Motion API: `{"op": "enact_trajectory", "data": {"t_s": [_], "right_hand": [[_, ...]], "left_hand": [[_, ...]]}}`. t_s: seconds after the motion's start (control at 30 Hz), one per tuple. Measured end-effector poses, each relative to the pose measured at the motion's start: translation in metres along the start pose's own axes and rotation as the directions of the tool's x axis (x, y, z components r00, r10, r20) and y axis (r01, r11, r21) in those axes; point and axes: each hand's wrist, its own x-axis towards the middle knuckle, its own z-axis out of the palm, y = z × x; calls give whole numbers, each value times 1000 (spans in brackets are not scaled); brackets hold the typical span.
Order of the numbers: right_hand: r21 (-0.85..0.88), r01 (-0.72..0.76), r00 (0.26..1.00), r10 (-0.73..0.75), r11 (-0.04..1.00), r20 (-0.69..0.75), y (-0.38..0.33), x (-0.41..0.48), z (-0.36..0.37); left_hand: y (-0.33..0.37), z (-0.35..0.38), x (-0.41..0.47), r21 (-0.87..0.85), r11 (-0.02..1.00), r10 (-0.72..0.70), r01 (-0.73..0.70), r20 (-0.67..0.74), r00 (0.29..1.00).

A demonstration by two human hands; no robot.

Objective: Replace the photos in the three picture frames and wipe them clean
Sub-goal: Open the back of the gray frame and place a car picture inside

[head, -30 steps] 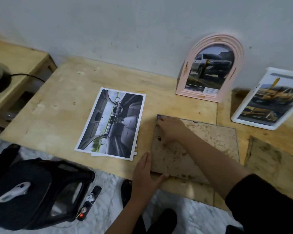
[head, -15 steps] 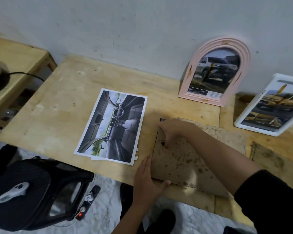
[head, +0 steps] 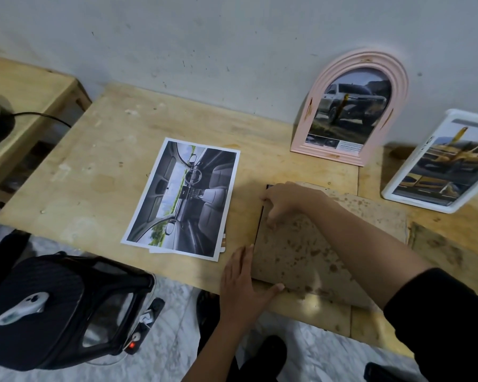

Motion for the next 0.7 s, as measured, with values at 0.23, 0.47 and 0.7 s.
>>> {"op": "enact_trajectory", "data": {"t_s": [0.23, 0.47, 0.7], "right_hand": [[-129, -33, 999, 32, 991, -10, 9, 5, 7], [165, -50, 993, 31, 985, 112, 17, 3, -9], [182, -9, 999, 2, 983, 42, 6, -8, -21]], "left_hand": [[3, -1, -2, 20, 1000, -14, 13, 19, 1000], [1, 5, -1, 73, 997, 16, -14, -28, 999], [5, 4, -2, 21, 999, -26, 27, -33, 999]]}}
